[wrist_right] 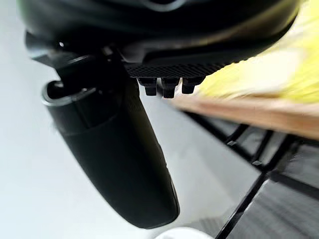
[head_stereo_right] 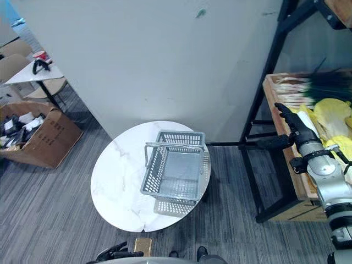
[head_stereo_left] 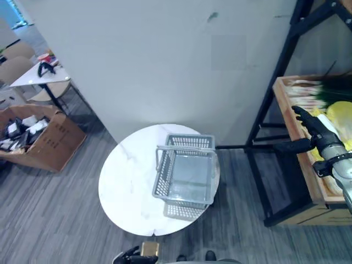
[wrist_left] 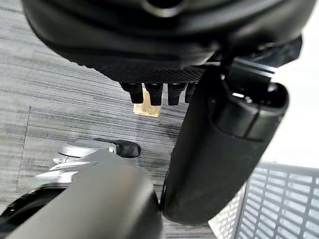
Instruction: Get the vegetables into the basket
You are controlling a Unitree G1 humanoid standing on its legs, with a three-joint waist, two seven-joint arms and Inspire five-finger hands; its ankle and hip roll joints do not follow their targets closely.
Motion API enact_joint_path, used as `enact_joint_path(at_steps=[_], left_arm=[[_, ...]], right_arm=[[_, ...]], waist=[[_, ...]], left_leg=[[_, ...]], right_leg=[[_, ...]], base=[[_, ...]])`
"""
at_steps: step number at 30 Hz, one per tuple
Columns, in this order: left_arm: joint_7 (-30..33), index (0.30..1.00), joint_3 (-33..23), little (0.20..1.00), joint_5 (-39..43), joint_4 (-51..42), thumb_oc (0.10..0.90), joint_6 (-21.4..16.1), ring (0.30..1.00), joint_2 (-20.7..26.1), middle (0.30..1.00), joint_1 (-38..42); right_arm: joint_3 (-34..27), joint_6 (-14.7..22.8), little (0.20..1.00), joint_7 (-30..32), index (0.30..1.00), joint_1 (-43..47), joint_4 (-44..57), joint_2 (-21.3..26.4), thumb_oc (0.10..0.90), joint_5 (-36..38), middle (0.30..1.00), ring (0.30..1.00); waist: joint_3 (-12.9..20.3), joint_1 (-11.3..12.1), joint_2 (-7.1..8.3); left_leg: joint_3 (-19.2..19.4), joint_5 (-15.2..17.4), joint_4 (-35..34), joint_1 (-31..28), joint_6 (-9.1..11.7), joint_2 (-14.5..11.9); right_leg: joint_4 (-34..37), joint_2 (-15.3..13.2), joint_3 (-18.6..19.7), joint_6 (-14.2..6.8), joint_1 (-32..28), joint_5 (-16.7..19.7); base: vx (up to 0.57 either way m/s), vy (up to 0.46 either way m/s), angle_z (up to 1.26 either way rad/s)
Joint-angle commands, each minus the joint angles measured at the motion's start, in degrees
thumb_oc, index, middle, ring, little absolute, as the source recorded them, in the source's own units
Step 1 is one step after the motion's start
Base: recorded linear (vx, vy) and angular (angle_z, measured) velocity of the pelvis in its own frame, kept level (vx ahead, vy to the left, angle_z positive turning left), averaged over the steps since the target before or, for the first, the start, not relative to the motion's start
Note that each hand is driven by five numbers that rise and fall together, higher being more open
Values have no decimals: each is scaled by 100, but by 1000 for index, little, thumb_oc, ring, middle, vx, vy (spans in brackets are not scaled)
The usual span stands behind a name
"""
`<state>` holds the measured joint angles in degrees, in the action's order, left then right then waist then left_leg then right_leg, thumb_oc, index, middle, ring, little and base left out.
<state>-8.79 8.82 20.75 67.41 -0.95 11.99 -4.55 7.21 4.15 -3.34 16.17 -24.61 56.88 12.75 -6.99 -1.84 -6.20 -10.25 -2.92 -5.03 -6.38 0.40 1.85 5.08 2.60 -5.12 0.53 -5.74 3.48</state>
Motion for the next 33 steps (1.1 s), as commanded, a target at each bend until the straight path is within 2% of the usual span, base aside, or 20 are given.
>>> enact_joint_path(at_steps=[1, 5, 11, 12, 16, 18, 24, 28, 31, 33], left_arm=[[18, 1000, 98, 1000, 130, 335, 900, -6, 1000, 257, 1000, 71], [25, 1000, 140, 1000, 169, 383, 900, 7, 1000, 240, 1000, 38], [3, 1000, 242, 1000, 220, 477, 900, 46, 1000, 257, 1000, 23], [3, 1000, 241, 1000, 220, 477, 900, 46, 1000, 256, 1000, 23], [11, 1000, 219, 1000, 317, 577, 900, 83, 1000, 348, 1000, 13], [12, 1000, 207, 1000, 331, 606, 900, 86, 1000, 363, 1000, 16], [-13, 1000, 197, 1000, 317, 674, 900, 98, 1000, 438, 1000, 42], [17, 1000, 193, 1000, 385, 688, 900, 111, 1000, 408, 1000, 59], [56, 1000, 183, 1000, 492, 666, 900, 163, 1000, 429, 1000, 166], [58, 1000, 165, 1000, 563, 652, 900, 172, 1000, 450, 1000, 210]], right_arm=[[103, 429, 1000, 18, 1000, 896, 517, 401, 900, -206, 1000, 1000], [824, 356, 1000, -70, 1000, 1587, 93, 515, 900, -427, 1000, 1000], [2079, 223, 1000, -263, 1000, 2667, -1336, 447, 900, -738, 1000, 1000], [2084, 224, 1000, -262, 1000, 2672, -1338, 446, 900, -737, 1000, 1000], [2864, 75, 1000, -442, 1000, 3580, -2738, 89, 900, -908, 1000, 1000], [2955, 56, 1000, -504, 1000, 3610, -2936, 0, 900, -927, 1000, 1000], [3176, -24, 1000, -654, 1000, 3946, -2826, -185, 900, -815, 1000, 1000], [3274, -84, 1000, -677, 1000, 4205, -2830, -382, 900, -704, 1000, 1000], [3802, -229, 1000, -841, 1000, 4817, -2525, -515, 900, -879, 1000, 1000], [3956, -324, 1000, -960, 1000, 5051, -2131, -538, 900, -726, 1000, 1000]], waist=[[358, 298, 506], [361, 396, 552], [349, 533, 642], [348, 530, 641], [297, 728, 728], [286, 768, 740], [287, 891, 834], [312, 914, 879], [352, 910, 923], [361, 864, 918]], left_leg=[[-47, 49, 3, 8, 253, -3], [-182, -4, 3, 56, 312, 30], [-350, -62, 3, 106, 385, 55], [-351, -63, 3, 106, 385, 55], [-464, -112, 3, 197, 408, 67], [-487, -117, 3, 206, 415, 66], [-693, -156, 3, 273, 442, 109], [-698, -140, 3, 253, 432, 107], [-644, -108, 3, 208, 431, 103], [-627, -93, 3, 174, 428, 95]], right_leg=[[-265, -354, 318, -515, -8, -453], [-253, -393, 90, -507, -75, -471], [-225, -418, -177, -497, -137, -476], [-225, -418, -178, -497, -137, -476], [-224, -428, -306, -496, -115, -480], [-244, -430, -319, -492, -107, -489], [-272, -461, -557, -473, -131, -546], [-289, -469, -550, -472, -150, -556], [-304, -477, -515, -459, -179, -561], [-314, -483, -510, -455, -201, -578]], base=[[0, -25, 32], [-8, -17, 28], [-4, -13, 25], [-2, -5, 20], [5, -5, 20], [13, -3, 13], [21, 5, 15], [16, 9, 12], [4, 1, 2], [14, 23, -6]])
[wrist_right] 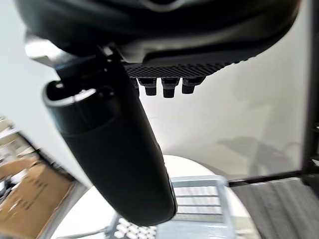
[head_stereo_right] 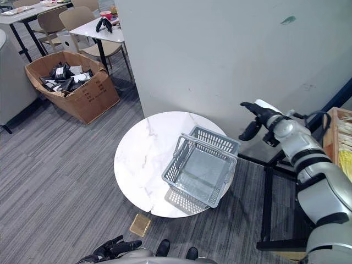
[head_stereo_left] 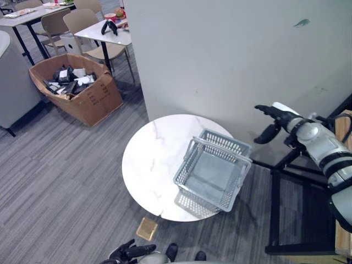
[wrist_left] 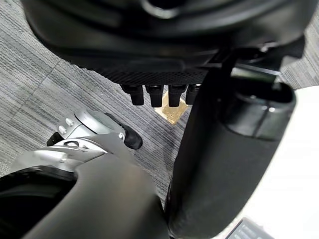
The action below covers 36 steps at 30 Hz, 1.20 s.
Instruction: Get the vegetables into the basket
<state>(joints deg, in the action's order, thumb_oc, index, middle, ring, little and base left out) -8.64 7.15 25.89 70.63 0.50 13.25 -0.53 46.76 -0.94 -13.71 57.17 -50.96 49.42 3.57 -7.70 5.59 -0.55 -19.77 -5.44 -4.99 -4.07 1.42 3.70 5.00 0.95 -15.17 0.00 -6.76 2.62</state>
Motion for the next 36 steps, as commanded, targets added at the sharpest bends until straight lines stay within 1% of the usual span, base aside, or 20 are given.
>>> enact_joint_path(at_steps=[1, 4, 6, 8, 14, 18, 19, 20, 21, 23, 24, 26, 27, 28, 30, 31, 32, 33, 34, 36], left_arm=[[38, 1000, 322, 1000, 57, 339, 900, 36, 1000, 319, 1000, -188], [43, 1000, 304, 1000, 110, 306, 900, 53, 1000, 305, 1000, -194], [28, 1000, 261, 1000, 146, 279, 900, 62, 1000, 294, 1000, -214], [26, 1000, 102, 1000, 238, 255, 900, 98, 1000, 302, 1000, -186], [16, 1000, 41, 1000, 213, 235, 900, 107, 1000, 237, 1000, -203], [5, 1000, 132, 1000, 155, 163, 900, 136, 1000, 230, 1000, -185], [5, 1000, 130, 1000, 155, 162, 900, 136, 1000, 229, 1000, -186], [21, 1000, 160, 1000, 148, 141, 900, 135, 1000, 218, 1000, -174], [21, 1000, 159, 1000, 148, 140, 900, 135, 1000, 221, 1000, -176], [47, 1000, 218, 1000, 137, 126, 900, 131, 1000, 238, 1000, -146], [47, 1000, 216, 1000, 137, 126, 900, 132, 1000, 240, 1000, -147], [68, 1000, 284, 1000, 115, 127, 900, 131, 1000, 261, 1000, -127], [67, 1000, 282, 1000, 115, 126, 900, 131, 1000, 263, 1000, -128], [75, 1000, 320, 1000, 74, 154, 900, 141, 1000, 267, 1000, -144], [71, 1000, 320, 1000, 76, 183, 900, 149, 1000, 275, 1000, -147], [71, 1000, 320, 1000, 76, 183, 900, 149, 1000, 275, 1000, -147], [87, 1000, 334, 1000, 66, 183, 900, 152, 1000, 278, 1000, -159], [87, 1000, 332, 1000, 66, 183, 900, 152, 1000, 279, 1000, -159], [126, 1000, 351, 1000, 85, 199, 900, 144, 1000, 306, 1000, -136], [126, 1000, 348, 1000, 85, 199, 900, 145, 1000, 307, 1000, -136]], right_arm=[[74, 167, 1000, 22, 1000, 1045, 679, 218, 900, 246, 1000, 1000], [240, 135, 1000, -62, 1000, 1215, 1068, 302, 900, 350, 1000, 1000], [257, 134, 1000, -132, 1000, 1158, 1670, 421, 900, 504, 1000, 1000], [222, 66, 1000, -277, 1000, 838, 2591, 710, 900, 522, 1000, 1000], [198, -48, 1000, -515, 1000, 390, 2923, 865, 900, 360, 1000, 1000], [389, -149, 1000, -593, 1000, 291, 2390, 606, 900, -83, 1000, 1000], [394, -147, 1000, -592, 1000, 296, 2385, 602, 900, -84, 1000, 1000], [355, -146, 1000, -544, 1000, 212, 1943, 408, 900, -194, 1000, 1000], [357, -139, 1000, -541, 1000, 213, 1931, 400, 900, -196, 1000, 1000], [322, -183, 1000, -503, 1000, 186, 944, -60, 900, -397, 1000, 1000], [324, -178, 1000, -501, 1000, 189, 935, -68, 900, -398, 1000, 1000], [207, -200, 1000, -440, 1000, 229, 167, -494, 900, -429, 1000, 1000], [208, -197, 1000, -439, 1000, 231, 162, -499, 900, -429, 1000, 1000], [218, -184, 1000, -414, 1000, 305, -59, -773, 900, -592, 1000, 1000], [187, -172, 1000, -350, 1000, 413, -339, -1030, 900, -693, 1000, 1000], [187, -172, 1000, -350, 1000, 414, -340, -1030, 900, -693, 1000, 1000], [154, -155, 1000, -272, 1000, 469, -646, -1322, 900, -802, 1000, 1000], [154, -151, 1000, -270, 1000, 471, -653, -1328, 900, -803, 1000, 1000], [99, -169, 1000, -145, 1000, 664, -1108, -1638, 900, -878, 1000, 1000], [100, -165, 1000, -144, 1000, 669, -1115, -1644, 900, -878, 1000, 1000]], waist=[[442, 92, 354], [443, 39, 355], [449, -15, 361], [442, -82, 372], [456, -155, 331], [458, -183, 274], [455, -182, 273], [465, -183, 241], [466, -180, 243], [455, -140, 203], [455, -140, 204], [431, -96, 192], [431, -97, 193], [422, -75, 192], [414, -53, 201], [414, -54, 201], [410, -8, 212], [411, -10, 213], [400, 74, 255], [400, 70, 257]], left_leg=[[330, 167, -1, -71, 324, -92], [370, 185, -1, -94, 319, -105], [420, 207, -1, -118, 304, -116], [517, 252, -1, -150, 272, -151], [677, 343, -1, -233, 236, -175], [786, 394, -1, -306, 202, -184], [790, 395, -1, -309, 201, -185], [822, 410, -1, -328, 185, -184], [826, 411, -1, -329, 185, -185], [870, 413, -1, -332, 164, -190], [873, 414, -1, -333, 163, -190], [876, 409, -1, -325, 155, -184], [877, 409, -1, -325, 155, -184], [876, 409, -1, -327, 146, -181], [871, 412, -1, -318, 138, -183], [871, 412, -1, -318, 138, -183], [861, 408, -1, -300, 129, -181], [862, 408, -1, -299, 129, -181], [837, 397, -1, -266, 124, -179], [835, 397, -1, -265, 124, -179]], right_leg=[[-309, -321, 509, -401, -109, -496], [-328, -328, 542, -405, -95, -503], [-325, -327, 595, -406, -98, -502], [-333, -324, 731, -422, -79, -506], [-300, -334, 906, -425, -103, -486], [-273, -344, 1013, -432, -136, -465], [-273, -343, 1017, -431, -139, -464], [-266, -346, 1059, -437, -146, -458], [-266, -346, 1064, -437, -146, -458], [-255, -354, 1106, -444, -140, -442], [-255, -354, 1108, -444, -139, -442], [-225, -358, 1119, -446, -131, -419], [-224, -358, 1120, -446, -132, -419], [-210, -354, 1129, -445, -139, -413], [-176, -351, 1140, -445, -146, -395], [-176, -351, 1140, -445, -146, -395], [-159, -347, 1160, -451, -135, -379], [-159, -348, 1161, -451, -134, -378], [-141, -343, 1152, -452, -123, -365], [-141, -344, 1151, -452, -123, -366]], base=[[18, 20, -5], [0, 0, 0], [10, 16, 0], [18, 27, -10], [15, 17, -26], [12, 11, -19], [10, 11, -16], [9, 7, -14], [10, 14, -16], [-3, 5, -19], [-10, 2, -17], [-10, 2, -7], [0, 0, 0], [0, 0, 0], [0, 0, 0], [0, 0, 0], [0, 0, 0], [0, 0, 0], [0, 0, 0], [0, 0, 2]])
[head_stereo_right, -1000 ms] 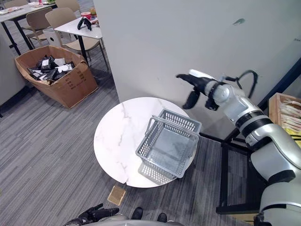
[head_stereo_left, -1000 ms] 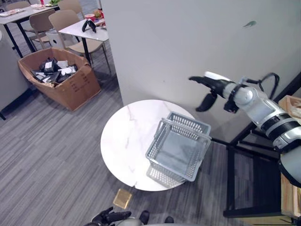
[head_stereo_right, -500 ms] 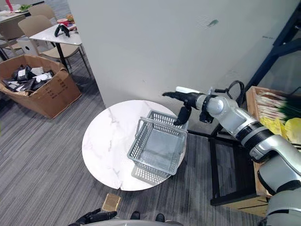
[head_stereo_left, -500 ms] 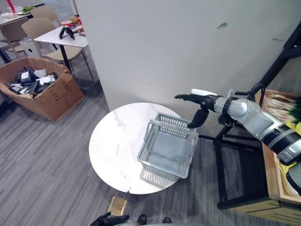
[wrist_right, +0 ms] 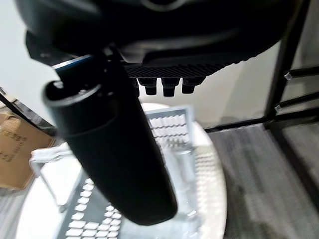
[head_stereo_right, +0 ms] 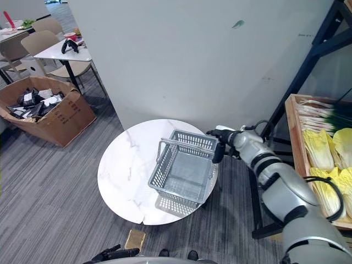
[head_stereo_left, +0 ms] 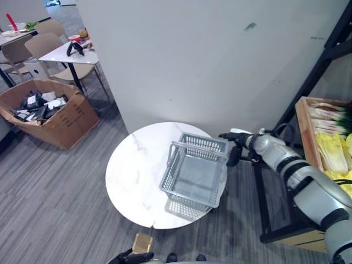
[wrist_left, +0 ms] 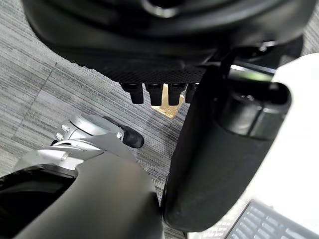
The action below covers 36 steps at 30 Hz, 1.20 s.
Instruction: Get the vegetables into the basket
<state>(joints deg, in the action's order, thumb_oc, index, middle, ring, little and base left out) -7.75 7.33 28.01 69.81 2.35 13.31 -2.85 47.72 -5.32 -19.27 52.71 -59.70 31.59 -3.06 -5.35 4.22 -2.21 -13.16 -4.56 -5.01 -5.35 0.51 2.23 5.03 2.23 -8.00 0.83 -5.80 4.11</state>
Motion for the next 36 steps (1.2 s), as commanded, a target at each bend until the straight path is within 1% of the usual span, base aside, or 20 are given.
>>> enact_joint_path(at_steps=[1, 2, 4, 5, 7, 8, 9, 10, 11, 13, 17, 18, 19, 20, 27, 30, 36], left_arm=[[37, 1000, 330, 1000, -127, 282, 900, -41, 1000, 301, 1000, 96], [37, 1000, 330, 1000, -127, 282, 900, -41, 1000, 301, 1000, 96], [51, 1000, 369, 1000, -166, 292, 900, -55, 1000, 328, 1000, 94], [69, 1000, 362, 1000, -179, 349, 900, -64, 1000, 328, 1000, 54], [84, 1000, 348, 1000, -152, 358, 900, -64, 1000, 343, 1000, 47], [89, 1000, 363, 1000, -135, 345, 900, -66, 1000, 337, 1000, 41], [89, 1000, 363, 1000, -135, 345, 900, -66, 1000, 339, 1000, 40], [102, 1000, 372, 1000, -141, 337, 900, -81, 1000, 337, 1000, 33], [106, 1000, 384, 1000, -153, 332, 900, -91, 1000, 349, 1000, 52], [110, 1000, 438, 1000, -193, 299, 900, -108, 1000, 363, 1000, 52], [112, 1000, 443, 1000, -242, 297, 900, -125, 1000, 370, 1000, 36], [348, 1000, 451, 1000, -722, 428, 900, -266, 1000, 302, 1000, 59], [291, 1000, 397, 1000, -756, 644, 900, -153, 1000, 300, 1000, 107], [407, 1000, 397, 1000, -623, 674, 900, -208, 1000, 255, 1000, 174], [356, 1000, 600, 1000, -627, 491, 900, -168, 1000, 256, 1000, 193], [347, 1000, 596, 1000, -617, 463, 900, -167, 1000, 256, 1000, 162], [324, 1000, 611, 1000, -622, 430, 900, -171, 1000, 253, 1000, 131]], right_arm=[[4, 273, 1000, 413, 1000, 1114, -242, 139, 900, -215, 1000, 1000], [4, 273, 1000, 413, 1000, 1114, -242, 139, 900, -215, 1000, 1000], [-86, 290, 1000, 571, 1000, 1282, -645, -11, 900, -317, 1000, 1000], [-122, 308, 1000, 636, 1000, 1473, -877, -182, 900, -341, 1000, 1000], [-170, 300, 1000, 696, 1000, 1554, -1064, -274, 900, -351, 1000, 1000], [-303, 306, 1000, 843, 1000, 1507, -1361, -330, 900, -369, 1000, 1000], [-304, 309, 1000, 844, 1000, 1507, -1364, -333, 900, -369, 1000, 1000], [-336, 318, 904, 909, 904, 1467, -1550, -344, 831, -434, 904, 904], [-400, 314, 300, 987, 300, 1447, -1742, -317, 400, -471, 300, 300], [-591, 313, 300, 1115, 300, 1370, -1978, -189, 400, -431, 300, 300], [-725, 333, 300, 1118, 300, 1213, -1940, -35, 400, -283, 300, 300], [-787, 298, 300, 1114, 300, 1156, -1977, -12, 400, -296, 300, 300], [-784, 326, 300, 1174, 300, 1047, -1858, -1, 400, -265, 300, 300], [-835, 345, 300, 1281, 300, 973, -1814, -27, 400, -228, 300, 300], [-763, 328, 300, 1200, 300, 1074, -1873, -225, 400, -270, 300, 300], [-748, 338, 300, 1196, 300, 1061, -1861, -293, 400, -275, 300, 300], [-743, 373, 300, 1219, 300, 1083, -1785, -305, 400, -231, 300, 300]], waist=[[164, 207, 423], [164, 207, 423], [143, 289, 478], [121, 376, 554], [97, 437, 596], [72, 516, 628], [74, 515, 630], [53, 571, 642], [23, 632, 663], [-24, 766, 687], [-57, 857, 719], [-69, 908, 759], [-82, 895, 777], [-87, 867, 775], [-44, 813, 695], [-39, 805, 674], [-50, 786, 667]], left_leg=[[175, 309, 1, -138, 215, -32], [175, 309, 1, -138, 215, -32], [126, 285, 1, -89, 221, -26], [47, 253, 1, -21, 233, -17], [-9, 234, 1, 23, 230, -11], [-57, 220, 1, 74, 228, 1], [-58, 220, 1, 76, 228, 1], [-90, 207, 1, 103, 230, 12], [-130, 186, 1, 144, 236, 23], [-240, 150, 1, 209, 244, 56], [-340, 110, 1, 296, 248, 90], [-363, 102, 1, 314, 255, 100], [-357, 101, 1, 337, 249, 106], [-349, 105, 1, 345, 239, 106], [-284, 148, 1, 274, 214, 113], [-259, 161, 1, 256, 208, 107], [-215, 178, 1, 243, 197, 99]], right_leg=[[-144, -473, 433, -535, -219, -515], [-144, -473, 433, -535, -219, -515], [-135, -469, 397, -540, -200, -501], [-111, -469, 337, -542, -171, -484], [-115, -473, 300, -544, -148, -477], [-105, -477, 261, -553, -125, -459], [-105, -478, 260, -553, -123, -459], [-102, -480, 238, -555, -111, -454], [-91, -478, 208, -557, -101, -451], [-48, -482, 106, -563, -89, -434], [-13, -500, 26, -580, -65, -415], [-10, -505, -2, -573, -58, -416], [-13, -505, 9, -580, -19, -399], [-17, -505, 32, -585, -8, -392], [-3, -516, 87, -598, -55, -386], [-3, -519, 119, -601, -58, -387], [-3, -526, 155, -611, -41, -372]], base=[[0, 0, 6], [-8, -10, 6], [-5, -4, 2], [-24, -6, 3], [-25, -8, 13], [-16, -5, 31], [-15, -2, 28], [-10, -3, 21], [-23, -5, 14], [-14, 0, 22], [-2, 9, 24], [-23, -6, 6], [0, 0, 0], [0, 0, 0], [8, 14, -2], [0, 0, 0], [1, 5, -2]])
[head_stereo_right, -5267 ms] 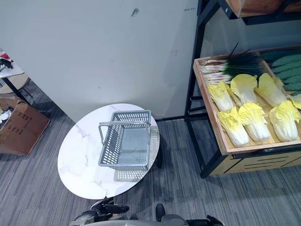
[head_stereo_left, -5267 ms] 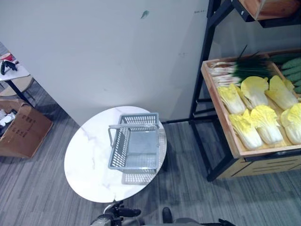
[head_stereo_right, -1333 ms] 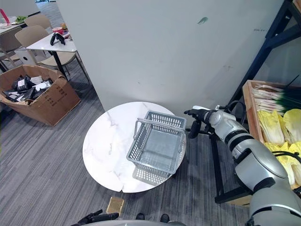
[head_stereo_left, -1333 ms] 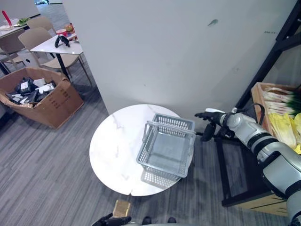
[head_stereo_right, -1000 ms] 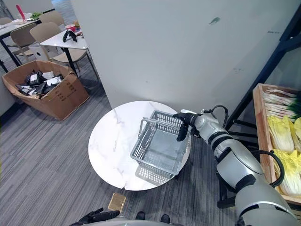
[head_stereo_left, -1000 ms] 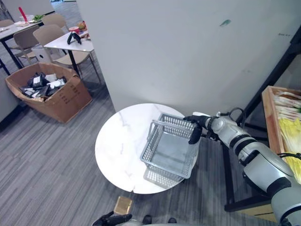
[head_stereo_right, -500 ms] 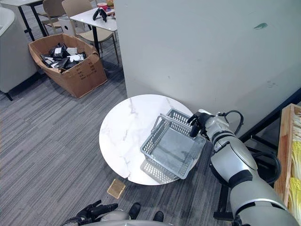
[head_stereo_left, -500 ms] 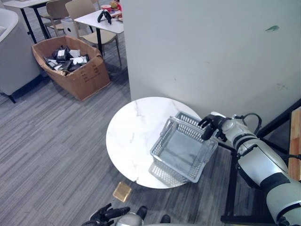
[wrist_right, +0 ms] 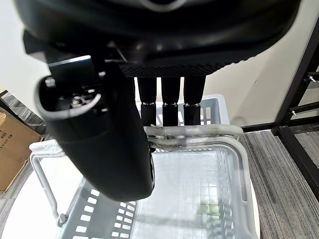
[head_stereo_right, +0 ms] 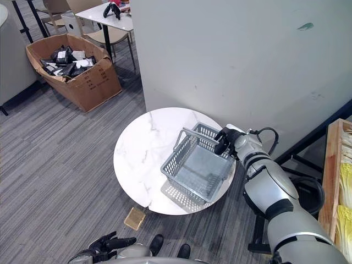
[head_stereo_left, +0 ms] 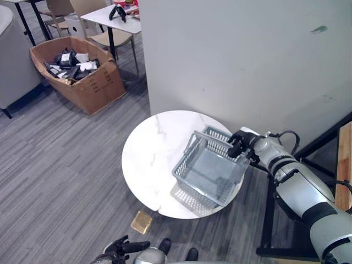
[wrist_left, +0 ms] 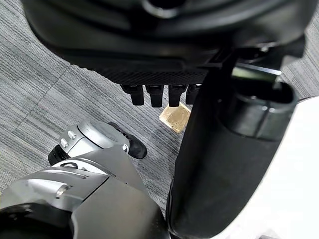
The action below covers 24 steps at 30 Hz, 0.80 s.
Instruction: Get the vegetables into the basket
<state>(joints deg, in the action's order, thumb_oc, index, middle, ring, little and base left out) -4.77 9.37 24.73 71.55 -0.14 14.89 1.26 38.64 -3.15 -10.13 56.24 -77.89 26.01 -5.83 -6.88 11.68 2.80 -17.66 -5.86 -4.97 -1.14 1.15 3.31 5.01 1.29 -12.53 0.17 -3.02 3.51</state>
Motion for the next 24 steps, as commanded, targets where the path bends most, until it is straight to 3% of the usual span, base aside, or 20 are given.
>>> enact_joint_path(at_steps=[1, 4, 11, 18, 24], left_arm=[[22, 1000, 414, 1000, -301, 258, 900, 76, 1000, 97, 1000, -272], [18, 1000, 405, 1000, -287, 269, 900, 78, 1000, 111, 1000, -257], [-6, 1000, 165, 1000, -141, 333, 900, 102, 1000, 144, 1000, -254], [-119, 1000, 16, 1000, -153, 359, 900, 113, 1000, 174, 1000, -319], [-149, 1000, 61, 1000, -215, 372, 900, 110, 1000, 138, 1000, -313]], right_arm=[[174, 159, 300, 307, 300, 722, 55, 251, 400, 35, 300, 300], [185, 162, 300, 296, 300, 749, 120, 289, 400, 78, 300, 300], [516, 167, 300, 65, 300, 1090, 1292, 740, 400, 316, 300, 300], [934, 180, 300, -294, 300, 1175, 2696, 1670, 400, 404, 300, 300], [841, 174, 300, -373, 300, 873, 2371, 1454, 400, 433, 300, 300]], waist=[[105, 33, 164], [114, 12, 159], [172, -232, 166], [298, -617, 93], [321, -610, 43]], left_leg=[[239, 310, -3, -180, 135, -12], [240, 313, -3, -186, 140, -11], [389, 377, -3, -279, 120, -40], [828, 512, -3, -445, 46, -110], [982, 539, -3, -482, 40, -136]], right_leg=[[-1, -433, 600, -545, -321, -315], [-1, -434, 595, -545, -331, -319], [-1, -443, 740, -556, -346, -289], [-12, -423, 1165, -586, -296, -219], [-1, -388, 1298, -588, -263, -209]], base=[[2, 3, -4], [0, 0, 0], [2, 4, -4], [-5, 17, -30], [-12, -3, -37]])
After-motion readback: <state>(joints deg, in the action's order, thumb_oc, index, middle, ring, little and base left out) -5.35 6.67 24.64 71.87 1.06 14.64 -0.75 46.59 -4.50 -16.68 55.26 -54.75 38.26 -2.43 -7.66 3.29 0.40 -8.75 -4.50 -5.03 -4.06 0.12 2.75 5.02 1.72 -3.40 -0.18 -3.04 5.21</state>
